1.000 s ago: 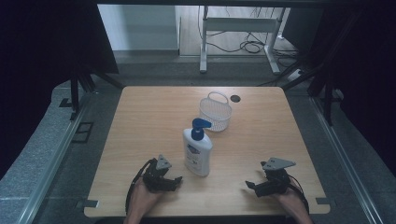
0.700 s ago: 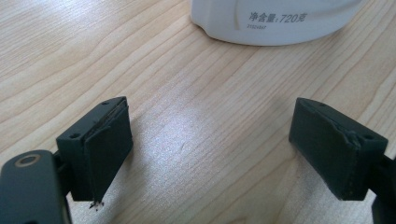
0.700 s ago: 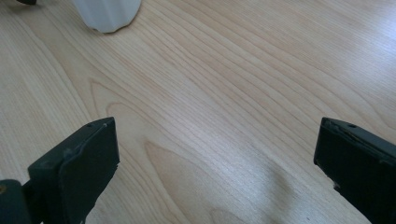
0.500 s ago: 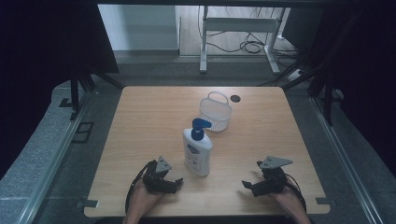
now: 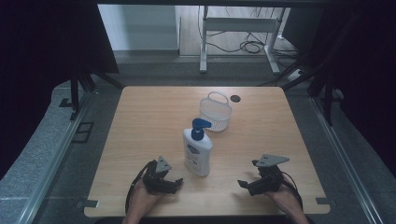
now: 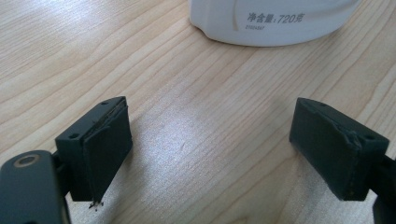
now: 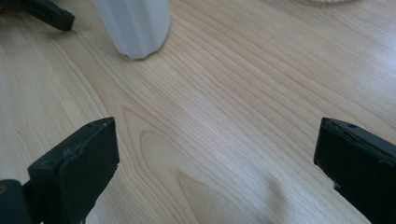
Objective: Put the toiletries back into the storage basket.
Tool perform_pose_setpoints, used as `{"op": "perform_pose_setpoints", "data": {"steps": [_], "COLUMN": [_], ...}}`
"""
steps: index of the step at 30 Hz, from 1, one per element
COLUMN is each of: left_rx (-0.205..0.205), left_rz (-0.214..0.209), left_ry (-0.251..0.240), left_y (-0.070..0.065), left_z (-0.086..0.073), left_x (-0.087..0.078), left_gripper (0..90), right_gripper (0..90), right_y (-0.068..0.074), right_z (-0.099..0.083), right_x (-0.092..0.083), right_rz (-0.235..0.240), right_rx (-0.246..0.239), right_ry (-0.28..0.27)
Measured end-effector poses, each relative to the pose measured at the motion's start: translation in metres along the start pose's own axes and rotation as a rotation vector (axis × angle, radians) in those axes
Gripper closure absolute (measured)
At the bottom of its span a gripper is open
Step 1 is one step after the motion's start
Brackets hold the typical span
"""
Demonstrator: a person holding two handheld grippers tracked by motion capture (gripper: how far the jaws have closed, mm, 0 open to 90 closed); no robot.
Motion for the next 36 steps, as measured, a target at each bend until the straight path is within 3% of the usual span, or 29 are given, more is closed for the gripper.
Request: {"op": "perform_pose_setpoints", "data": {"steps": [13,25,36], "left_rx": [-0.004,-0.004,-0.009], "left_rz": [0.005,0.006,0.005], "left_ry": [0.001,0.001,-0.002], "left_y": [0.000,0.000,-0.001], "left_z": [0.000,0.000,0.000], "left_x": [0.000,0.000,0.000], "left_gripper": [12.2,12.2,12.2], "right_gripper": [1.6,3.4,4.2], "right_y": [0.014,0.027,0.040], "right_z": [0.023,0.044,0.069], "right_x": [0.005,0.013,0.017], "right_rz": [0.054,0.094,0.149], "right_rx": [-0.010,-0.051,-0.058], "right_ry": [-0.020,-0.030,-0.083]}}
Point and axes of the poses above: each handheld gripper's, and its own axes: x roughly forward along the jaws, z roughly out of its top, y roughly to its left, the point moved 6 cm from there along x, roughly forward along the jaws, and after that the axes turned 5 degrees about -x, right-handed, at the moved point
